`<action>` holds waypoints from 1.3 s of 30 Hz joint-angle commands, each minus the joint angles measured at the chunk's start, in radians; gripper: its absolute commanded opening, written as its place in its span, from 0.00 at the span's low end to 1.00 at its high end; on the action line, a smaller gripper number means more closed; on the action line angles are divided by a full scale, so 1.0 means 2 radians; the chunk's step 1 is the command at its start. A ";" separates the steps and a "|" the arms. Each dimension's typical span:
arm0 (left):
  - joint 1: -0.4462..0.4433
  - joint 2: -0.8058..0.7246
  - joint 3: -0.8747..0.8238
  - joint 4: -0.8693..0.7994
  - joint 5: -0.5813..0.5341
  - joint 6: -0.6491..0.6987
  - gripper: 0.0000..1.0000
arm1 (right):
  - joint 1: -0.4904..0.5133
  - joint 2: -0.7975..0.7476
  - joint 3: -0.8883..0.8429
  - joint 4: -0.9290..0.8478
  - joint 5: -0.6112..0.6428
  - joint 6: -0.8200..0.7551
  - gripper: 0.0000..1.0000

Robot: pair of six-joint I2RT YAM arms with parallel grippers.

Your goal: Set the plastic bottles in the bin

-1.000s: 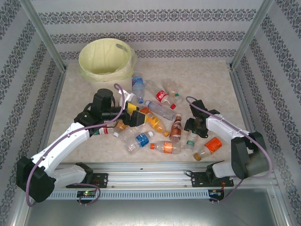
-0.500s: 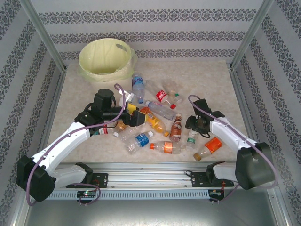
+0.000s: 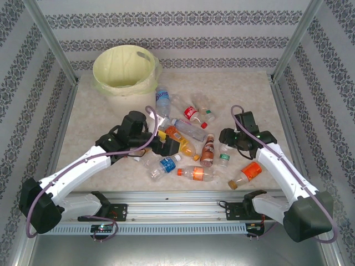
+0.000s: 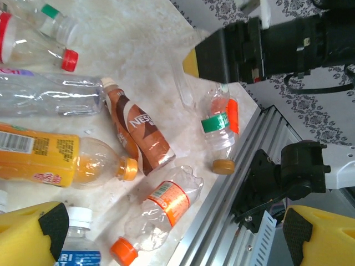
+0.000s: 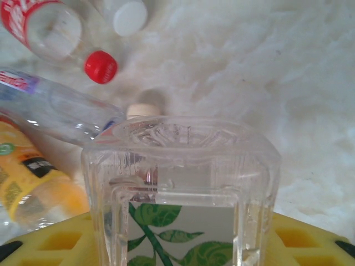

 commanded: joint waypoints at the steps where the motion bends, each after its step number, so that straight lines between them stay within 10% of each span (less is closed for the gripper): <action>1: -0.029 0.005 -0.011 0.043 -0.029 -0.052 1.00 | -0.006 -0.014 0.025 -0.007 -0.024 -0.007 0.53; 19: -0.117 0.155 0.007 0.256 -0.064 -0.149 0.93 | -0.002 -0.065 0.071 0.010 -0.097 0.041 0.52; 39: -0.156 0.245 0.079 0.282 -0.023 -0.156 0.80 | 0.016 -0.079 0.076 0.007 -0.089 0.055 0.52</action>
